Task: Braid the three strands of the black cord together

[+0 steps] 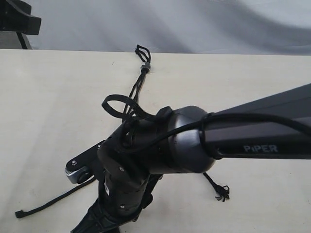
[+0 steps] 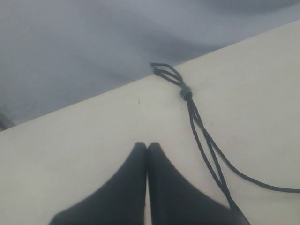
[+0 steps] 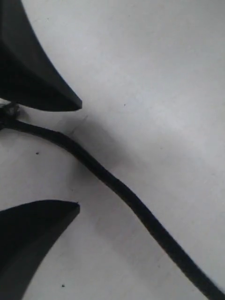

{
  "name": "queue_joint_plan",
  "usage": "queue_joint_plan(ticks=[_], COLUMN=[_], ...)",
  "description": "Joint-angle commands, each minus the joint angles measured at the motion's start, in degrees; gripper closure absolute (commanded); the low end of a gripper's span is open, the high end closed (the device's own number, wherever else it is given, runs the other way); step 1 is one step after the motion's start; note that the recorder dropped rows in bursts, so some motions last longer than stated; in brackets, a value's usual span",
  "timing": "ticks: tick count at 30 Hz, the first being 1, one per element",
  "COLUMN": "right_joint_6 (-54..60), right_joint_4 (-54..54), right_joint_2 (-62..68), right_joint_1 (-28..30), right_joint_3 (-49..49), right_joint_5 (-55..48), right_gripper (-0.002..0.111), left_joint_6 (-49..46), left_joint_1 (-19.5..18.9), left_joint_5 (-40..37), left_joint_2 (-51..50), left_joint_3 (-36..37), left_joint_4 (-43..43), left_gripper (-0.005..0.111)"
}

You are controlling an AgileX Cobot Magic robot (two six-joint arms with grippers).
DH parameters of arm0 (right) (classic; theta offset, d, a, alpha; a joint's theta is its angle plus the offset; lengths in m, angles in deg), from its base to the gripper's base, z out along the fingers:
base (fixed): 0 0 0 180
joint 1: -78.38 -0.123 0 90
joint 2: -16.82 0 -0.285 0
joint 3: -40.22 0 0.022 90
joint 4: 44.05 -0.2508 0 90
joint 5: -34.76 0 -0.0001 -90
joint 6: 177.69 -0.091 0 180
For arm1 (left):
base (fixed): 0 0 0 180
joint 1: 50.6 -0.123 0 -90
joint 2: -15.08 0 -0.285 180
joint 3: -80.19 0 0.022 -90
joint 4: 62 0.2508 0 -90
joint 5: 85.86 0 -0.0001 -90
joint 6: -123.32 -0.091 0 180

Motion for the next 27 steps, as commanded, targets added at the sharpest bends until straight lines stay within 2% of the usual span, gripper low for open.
queue_joint_plan(ticks=[1, 6, 14, 22, 27], right_joint_6=[-0.2, -0.2, -0.2, -2.2, -4.4], right_joint_4=[0.1, 3.0, 11.6, 24.7, 40.7], right_joint_2=[0.7, 2.4, 2.7, -1.3, -4.0], right_joint_1=[0.1, 0.1, 0.1, 0.2, 0.7], right_joint_3=[-0.3, -0.3, -0.3, -0.3, -0.3], right_joint_5=[-0.2, -2.6, -9.8, -17.2, -20.3], right_gripper=[0.057, 0.080, 0.107, 0.109, 0.109], left_joint_6=[0.3, 0.3, 0.3, 0.3, 0.3], left_joint_1=[-0.1, -0.1, -0.1, -0.1, -0.1], left_joint_5=[0.1, -0.1, -0.1, -0.1, -0.1], left_joint_2=[-0.1, -0.1, -0.1, -0.1, -0.1], left_joint_3=[0.3, 0.3, 0.3, 0.3, 0.3], left_joint_4=[-0.3, -0.3, -0.3, -0.3, -0.3], left_gripper=[0.107, 0.107, 0.107, 0.107, 0.107])
